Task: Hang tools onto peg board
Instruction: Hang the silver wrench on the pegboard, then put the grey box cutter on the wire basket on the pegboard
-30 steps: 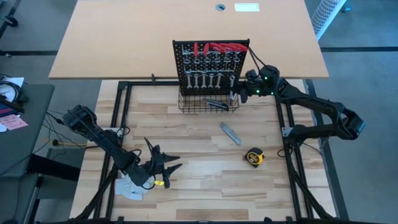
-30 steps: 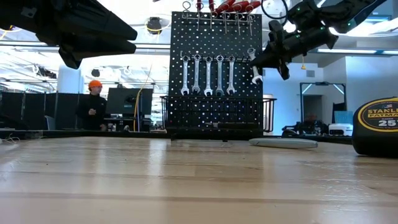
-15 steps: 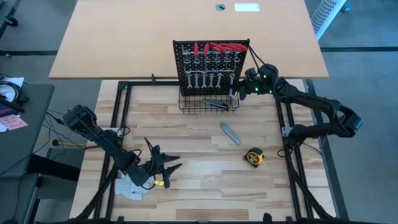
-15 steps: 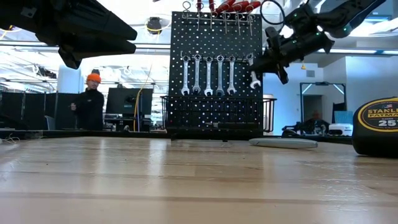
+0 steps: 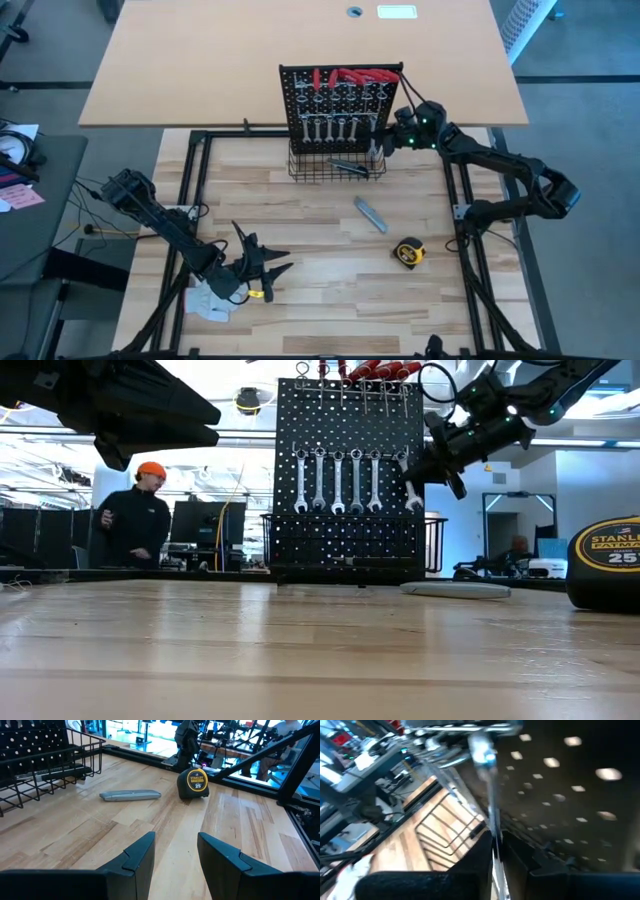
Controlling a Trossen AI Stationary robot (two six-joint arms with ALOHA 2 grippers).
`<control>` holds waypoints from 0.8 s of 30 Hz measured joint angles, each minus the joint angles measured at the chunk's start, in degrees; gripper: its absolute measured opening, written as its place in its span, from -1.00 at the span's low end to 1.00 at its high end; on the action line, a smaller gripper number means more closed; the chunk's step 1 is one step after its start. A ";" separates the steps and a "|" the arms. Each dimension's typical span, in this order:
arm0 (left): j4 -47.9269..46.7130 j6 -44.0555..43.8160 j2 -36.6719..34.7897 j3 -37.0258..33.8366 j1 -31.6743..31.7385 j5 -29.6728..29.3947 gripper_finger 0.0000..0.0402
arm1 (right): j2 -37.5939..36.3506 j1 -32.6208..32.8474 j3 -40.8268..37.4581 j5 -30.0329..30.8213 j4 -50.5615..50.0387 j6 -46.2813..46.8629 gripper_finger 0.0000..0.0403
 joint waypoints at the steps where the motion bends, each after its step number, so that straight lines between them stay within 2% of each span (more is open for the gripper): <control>1: 0.00 0.01 0.00 0.00 0.00 0.00 -0.28 | 0.06 -0.21 -0.02 0.39 -0.05 0.00 -0.76; 6: 0.00 0.02 0.00 0.00 0.00 0.02 -0.28 | 0.00 -1.15 -0.02 1.56 -1.19 -0.36 -0.62; 10: 0.00 0.00 0.00 0.00 0.00 0.04 -0.28 | -0.78 -1.76 -0.04 1.78 -4.86 -4.00 -0.43; 14: 0.00 0.00 0.00 0.00 0.00 0.05 -0.28 | -4.31 -1.63 -0.04 1.75 -11.57 -9.90 -0.27; 17: 0.00 0.00 0.00 0.00 0.00 0.07 -0.28 | -8.64 -0.78 -0.05 3.91 -18.22 -13.41 -0.23; 20: 0.02 -0.01 0.00 0.00 0.00 0.07 -0.28 | -13.47 2.69 -0.16 8.99 -22.92 -15.56 -0.24; 24: 0.02 -0.74 0.00 0.00 0.00 0.07 -0.28 | -19.88 11.65 -2.32 16.10 -24.03 -15.77 -0.30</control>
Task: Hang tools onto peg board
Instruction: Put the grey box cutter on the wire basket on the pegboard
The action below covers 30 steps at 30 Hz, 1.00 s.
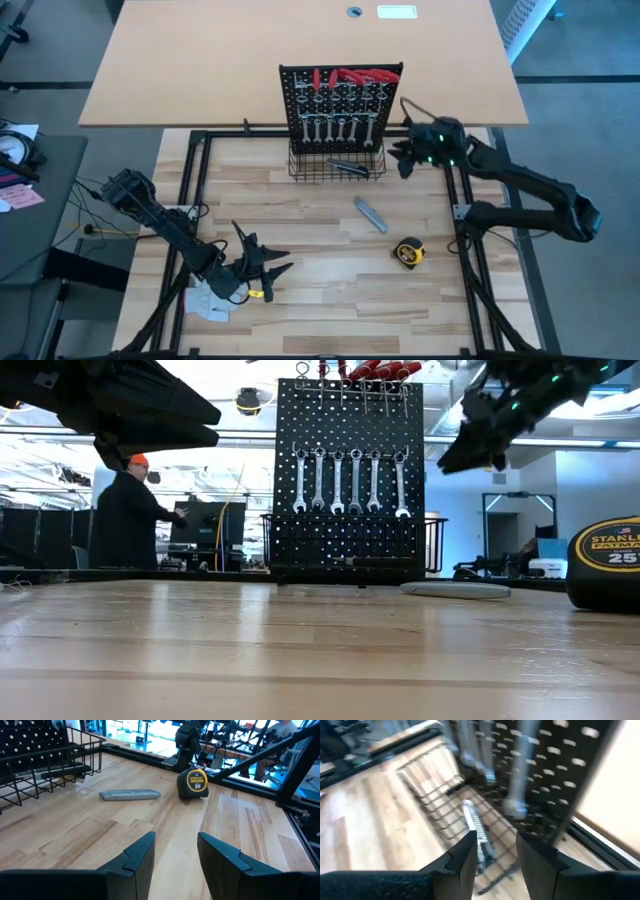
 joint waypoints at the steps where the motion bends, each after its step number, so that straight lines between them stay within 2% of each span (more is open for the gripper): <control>1: 0.00 -0.11 0.00 -0.02 0.00 0.00 -0.28 | -1.57 2.88 -0.85 2.47 0.06 0.30 -0.32; 7: -0.02 -0.55 0.00 -0.02 0.00 0.04 -0.28 | -8.61 23.19 -7.54 17.46 1.83 4.02 -0.41; 12: -0.05 -0.55 0.00 -0.02 -0.01 1.20 -0.28 | -9.85 40.82 -14.39 29.32 10.38 7.26 -0.44; 14: -0.14 -0.56 0.00 0.00 -0.01 1.20 -0.28 | -9.00 46.77 -16.30 32.42 14.37 7.35 -0.45; 16: -0.17 -0.57 0.00 -0.01 0.00 1.20 -0.28 | -7.74 51.07 -17.69 32.97 19.18 7.28 -0.45; 20: -0.20 -0.70 0.01 -0.02 0.00 1.19 -0.28 | -4.23 56.59 -18.60 32.91 23.78 8.32 -0.45; 24: -0.22 -0.76 0.00 -0.02 0.00 1.18 -0.28 | 0.70 58.54 -18.60 32.77 26.28 11.42 -0.41; 27: -0.24 -0.76 0.00 -0.02 0.00 1.18 -0.28 | 5.19 59.23 -18.60 32.79 27.29 12.35 -0.28; 30: -0.25 -0.66 0.00 -0.02 0.00 1.16 -0.28 | 10.32 58.63 -18.60 32.71 29.11 12.37 -0.05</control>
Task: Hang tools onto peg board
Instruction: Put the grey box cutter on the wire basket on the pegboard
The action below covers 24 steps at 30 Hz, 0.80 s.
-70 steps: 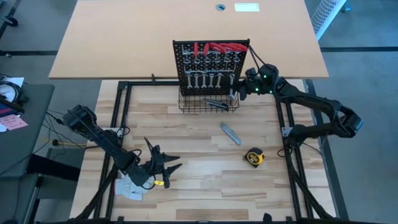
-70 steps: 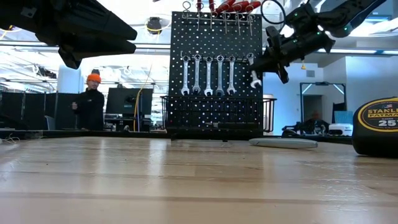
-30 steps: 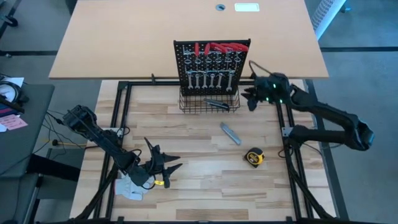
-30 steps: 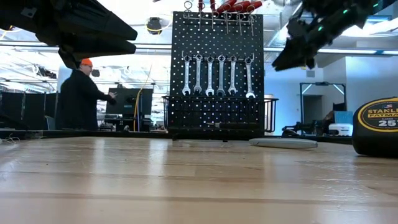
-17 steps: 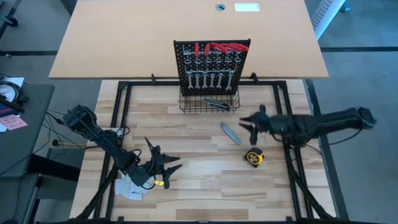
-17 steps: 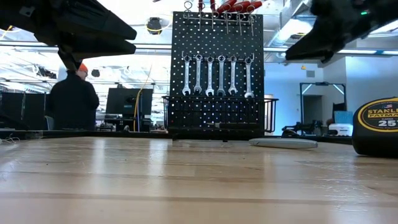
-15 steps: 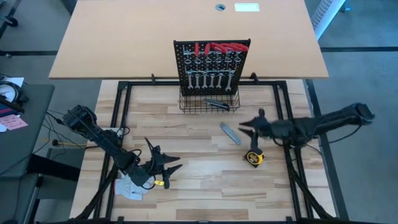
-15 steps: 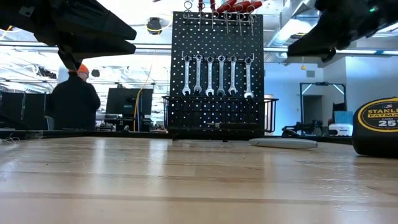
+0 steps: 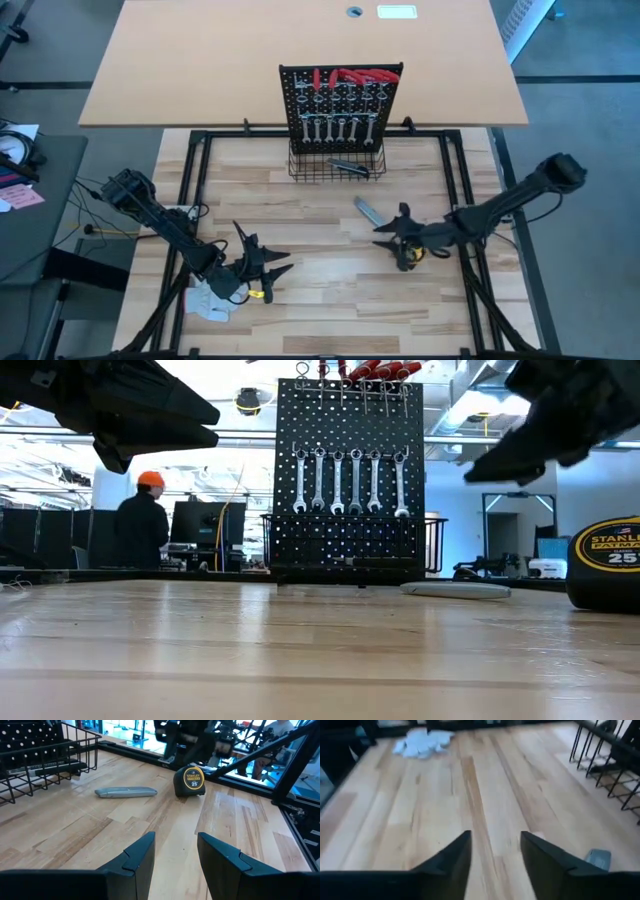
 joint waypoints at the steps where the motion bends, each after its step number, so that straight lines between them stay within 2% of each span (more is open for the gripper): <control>1: 0.01 0.00 0.02 0.00 -0.02 0.00 -0.28 | 1.76 -0.48 0.00 0.01 1.06 0.07 0.03; 4: 0.01 0.06 0.02 0.00 0.00 0.00 -0.28 | 7.18 -2.18 0.73 0.05 3.55 1.29 0.28; 7: -0.05 0.09 0.00 0.00 0.00 0.00 -0.28 | 12.16 -3.98 2.73 1.40 3.23 4.87 0.44; 9: -0.19 0.09 0.00 0.00 0.00 0.00 -0.28 | 15.51 -5.06 3.78 3.58 3.26 5.58 0.46; 16: -0.50 0.05 0.02 0.00 0.00 -0.02 -0.28 | 24.92 -9.55 4.92 17.52 2.66 8.16 0.46; 18: -0.54 0.04 0.02 0.00 0.00 -0.02 -0.28 | 26.84 -11.62 4.92 16.78 3.34 8.42 0.46; 24: -0.93 -0.04 0.00 0.00 0.00 0.30 -0.28 | 31.33 -17.22 4.92 9.63 3.62 9.59 0.46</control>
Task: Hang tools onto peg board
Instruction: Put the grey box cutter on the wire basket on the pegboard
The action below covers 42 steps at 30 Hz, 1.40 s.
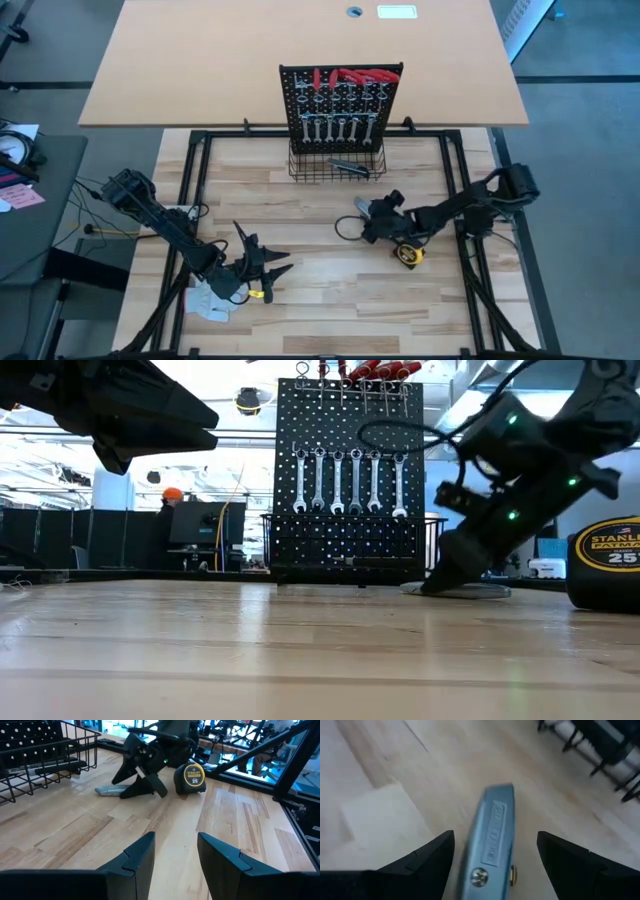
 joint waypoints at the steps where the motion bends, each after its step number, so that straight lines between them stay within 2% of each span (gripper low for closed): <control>1: -0.03 -0.02 0.02 0.00 0.00 0.07 -0.28 | 0.31 -0.69 0.00 -1.16 0.37 0.04 0.46; 5: -0.04 -0.04 0.02 0.00 0.00 0.14 -0.28 | 1.21 -2.53 0.04 -5.87 1.19 -0.13 0.41; 8: -0.01 -0.28 0.02 0.00 0.00 0.16 -0.28 | 1.57 -2.95 0.04 -7.48 0.83 -0.25 0.29; 10: 0.02 -0.94 0.02 0.00 0.00 0.17 -0.28 | 1.57 -2.97 0.09 -8.79 0.07 -0.35 0.14; 14: 0.04 -1.67 0.02 0.00 0.00 0.38 -0.28 | 1.58 -2.21 -0.73 -9.87 0.23 -0.45 -0.30; 15: 0.04 -1.68 0.02 0.00 0.00 0.38 -0.28 | 1.57 -1.95 -0.90 -9.89 0.35 -0.57 -0.33; 20: -0.07 -1.62 0.02 0.00 0.00 0.42 -0.28 | 0.08 -0.17 -0.76 -9.88 0.98 -4.05 -0.32; 23: -0.09 -1.60 0.02 0.00 0.00 0.45 -0.28 | -3.57 1.12 0.65 -12.92 -1.40 -8.24 -0.32; 26: -0.14 -1.59 0.02 0.00 0.00 0.45 -0.28 | -8.60 2.56 4.53 -13.45 -1.20 -13.66 -0.32; 29: -0.30 -1.60 0.02 0.00 0.00 0.46 -0.28 | -12.74 2.19 9.52 -10.79 -2.73 -21.48 -0.32; 35: -0.23 -1.60 0.02 0.00 0.00 0.47 -0.28 | -14.03 -4.83 22.58 -10.63 -9.71 -41.31 -0.32; 38: -0.24 -1.57 0.02 0.00 0.00 0.47 -0.28 | -10.98 -10.32 28.07 -12.71 -17.48 -49.25 -0.32; 42: -0.33 -1.57 0.02 0.00 0.00 0.47 -0.28 | -5.44 -16.95 33.94 -13.10 -24.14 -54.87 -0.32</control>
